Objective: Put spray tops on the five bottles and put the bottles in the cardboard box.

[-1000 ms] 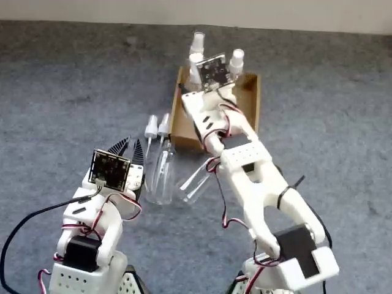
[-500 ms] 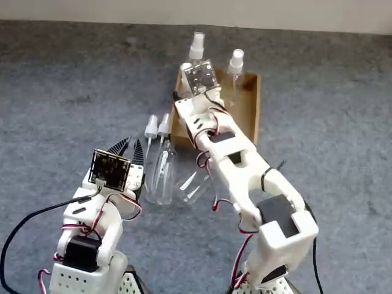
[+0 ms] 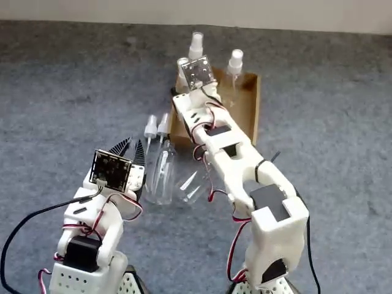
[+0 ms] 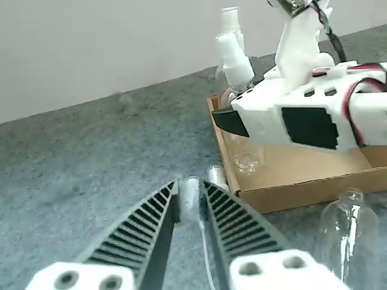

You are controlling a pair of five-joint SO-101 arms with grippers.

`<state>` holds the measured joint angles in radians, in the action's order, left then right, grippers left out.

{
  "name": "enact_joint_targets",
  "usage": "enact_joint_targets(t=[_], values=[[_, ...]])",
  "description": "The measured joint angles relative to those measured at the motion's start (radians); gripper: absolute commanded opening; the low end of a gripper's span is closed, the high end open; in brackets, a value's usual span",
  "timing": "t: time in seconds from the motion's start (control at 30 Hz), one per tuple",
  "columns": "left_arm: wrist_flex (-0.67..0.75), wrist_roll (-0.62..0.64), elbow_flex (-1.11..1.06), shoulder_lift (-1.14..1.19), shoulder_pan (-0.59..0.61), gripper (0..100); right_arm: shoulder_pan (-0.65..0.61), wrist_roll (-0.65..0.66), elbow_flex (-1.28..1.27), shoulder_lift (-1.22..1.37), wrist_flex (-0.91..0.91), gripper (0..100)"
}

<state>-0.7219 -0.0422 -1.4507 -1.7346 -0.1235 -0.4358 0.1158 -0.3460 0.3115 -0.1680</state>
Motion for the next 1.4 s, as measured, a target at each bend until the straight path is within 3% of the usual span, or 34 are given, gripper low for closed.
enact_joint_targets(t=[0.27,0.47,1.13,1.4], values=[[0.000,0.000,0.000,0.000,0.000,1,0.000,0.000,0.000,0.000,0.000,0.8],[0.000,0.000,0.000,0.000,0.000,1,0.000,0.000,0.000,0.000,0.000,8.1],[0.000,0.000,0.000,0.000,-0.006,1,0.000,0.000,0.000,0.000,0.000,8.7],[0.000,0.000,0.000,0.000,-0.006,1,-0.008,-0.002,0.000,-0.005,0.000,17.8]])
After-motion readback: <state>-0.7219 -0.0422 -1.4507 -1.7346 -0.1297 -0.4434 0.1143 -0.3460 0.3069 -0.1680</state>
